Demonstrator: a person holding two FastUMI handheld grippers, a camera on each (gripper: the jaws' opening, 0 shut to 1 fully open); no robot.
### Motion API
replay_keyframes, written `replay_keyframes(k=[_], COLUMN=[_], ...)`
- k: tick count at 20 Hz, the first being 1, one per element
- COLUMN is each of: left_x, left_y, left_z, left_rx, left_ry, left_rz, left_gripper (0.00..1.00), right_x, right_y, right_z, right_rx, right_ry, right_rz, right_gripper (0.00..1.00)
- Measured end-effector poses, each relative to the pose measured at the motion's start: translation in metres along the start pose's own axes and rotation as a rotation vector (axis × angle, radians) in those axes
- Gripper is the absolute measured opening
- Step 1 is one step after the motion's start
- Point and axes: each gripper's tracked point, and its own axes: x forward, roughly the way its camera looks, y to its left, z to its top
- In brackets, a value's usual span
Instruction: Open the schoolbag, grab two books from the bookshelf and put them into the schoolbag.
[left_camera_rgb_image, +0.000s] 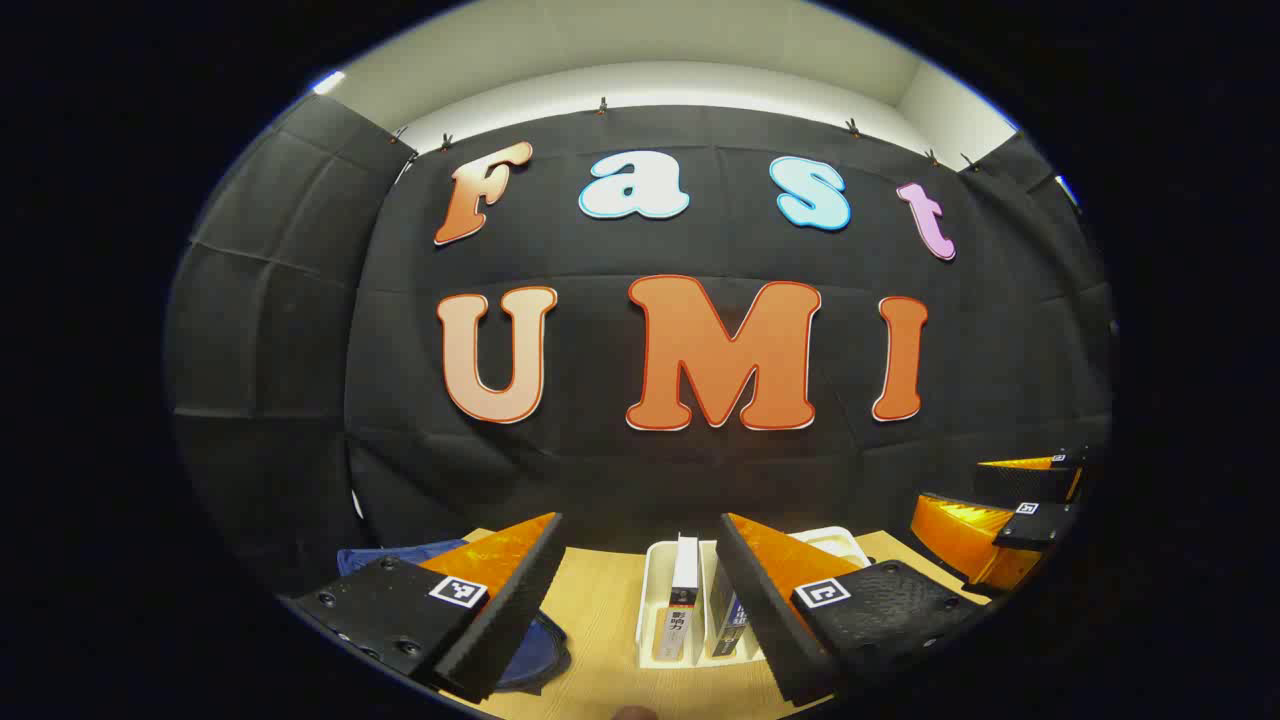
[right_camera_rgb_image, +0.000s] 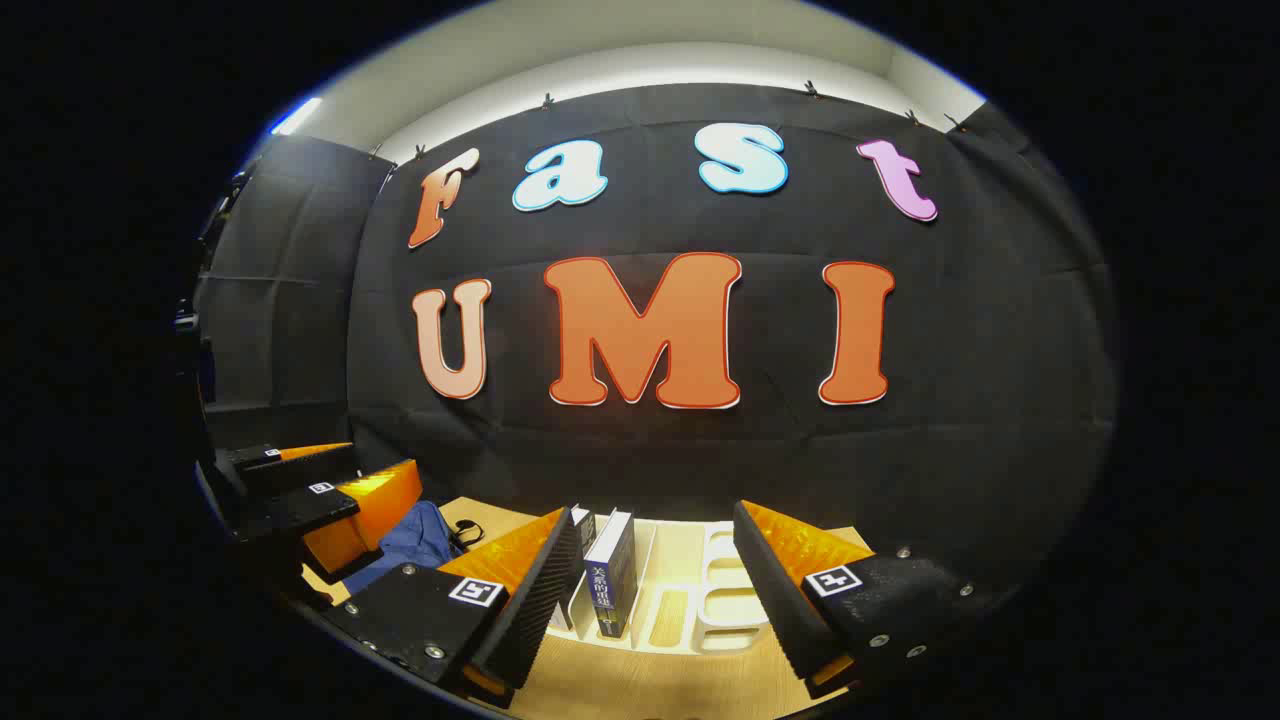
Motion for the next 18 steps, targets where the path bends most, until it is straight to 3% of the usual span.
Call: replay_keyframes(k=[1, 9, 18], left_x=[0.002, 0.028, 0.033], left_y=[-0.002, 0.004, 0.033], left_z=[-0.003, 0.002, -0.007], left_rx=[0.008, 0.017, -0.033], left_ry=[-0.001, -0.030, -0.014], left_rz=[0.004, -0.087, -0.102], left_gripper=[0.96, 0.95, 0.95], right_x=[0.001, 0.019, 0.017], right_y=[-0.001, 0.011, 0.029], right_z=[0.000, 0.002, -0.001], right_rx=[-0.009, 0.004, 0.003], right_ry=[-0.012, -0.038, -0.041], right_rz=[0.004, -0.065, -0.110], right_gripper=[0.93, 0.94, 0.93])
